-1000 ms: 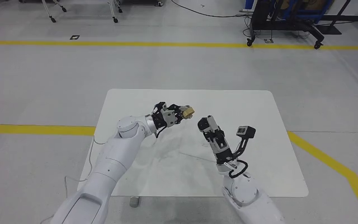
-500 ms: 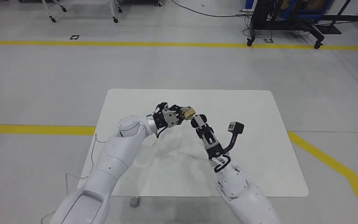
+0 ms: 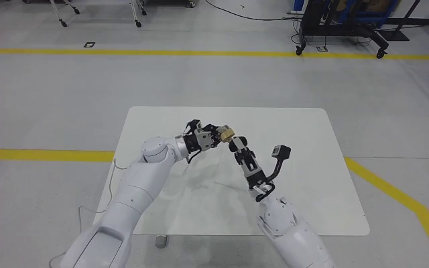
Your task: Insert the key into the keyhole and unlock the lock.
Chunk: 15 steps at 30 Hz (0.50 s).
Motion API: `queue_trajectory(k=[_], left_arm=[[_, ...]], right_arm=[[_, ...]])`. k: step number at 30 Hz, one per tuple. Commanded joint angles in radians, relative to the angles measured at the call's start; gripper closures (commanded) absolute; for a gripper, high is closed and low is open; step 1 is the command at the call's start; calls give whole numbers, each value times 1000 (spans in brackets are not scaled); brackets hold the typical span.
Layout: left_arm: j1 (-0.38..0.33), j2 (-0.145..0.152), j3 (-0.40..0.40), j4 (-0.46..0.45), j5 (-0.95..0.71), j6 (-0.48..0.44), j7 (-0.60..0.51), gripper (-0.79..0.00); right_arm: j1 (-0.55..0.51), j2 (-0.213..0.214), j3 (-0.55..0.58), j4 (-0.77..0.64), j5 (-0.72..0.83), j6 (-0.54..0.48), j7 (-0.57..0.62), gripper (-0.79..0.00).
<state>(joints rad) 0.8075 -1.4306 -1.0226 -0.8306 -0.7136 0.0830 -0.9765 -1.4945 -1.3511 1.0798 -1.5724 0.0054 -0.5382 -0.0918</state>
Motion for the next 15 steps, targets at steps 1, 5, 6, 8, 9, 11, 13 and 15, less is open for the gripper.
queue_trajectory(k=[1,5,6,8,9,11,13,15], left_arm=[[2,4,-3,-14,36,-31,23,0],[15,11,-8,-55,79,-71,37,0],[19,12,-9,-63,80,-76,27,0],[24,13,-9,-75,89,-82,15,0],[25,14,-6,-81,96,-85,9,0],[28,15,-4,-89,106,-92,3,0],[30,15,-3,-96,110,-101,-6,0],[32,16,-4,-99,116,-106,-8,0]], right_arm=[[-18,4,8,-12,61,9,61,-132],[-49,14,30,-34,187,62,194,-311],[-53,16,35,-36,227,84,228,-305],[-52,18,48,-38,309,121,279,-286],[-51,18,52,-36,346,127,303,-277],[-47,19,63,-31,433,133,353,-234],[-44,20,75,-24,496,138,401,-185],[-41,21,86,-18,546,148,435,-185]])
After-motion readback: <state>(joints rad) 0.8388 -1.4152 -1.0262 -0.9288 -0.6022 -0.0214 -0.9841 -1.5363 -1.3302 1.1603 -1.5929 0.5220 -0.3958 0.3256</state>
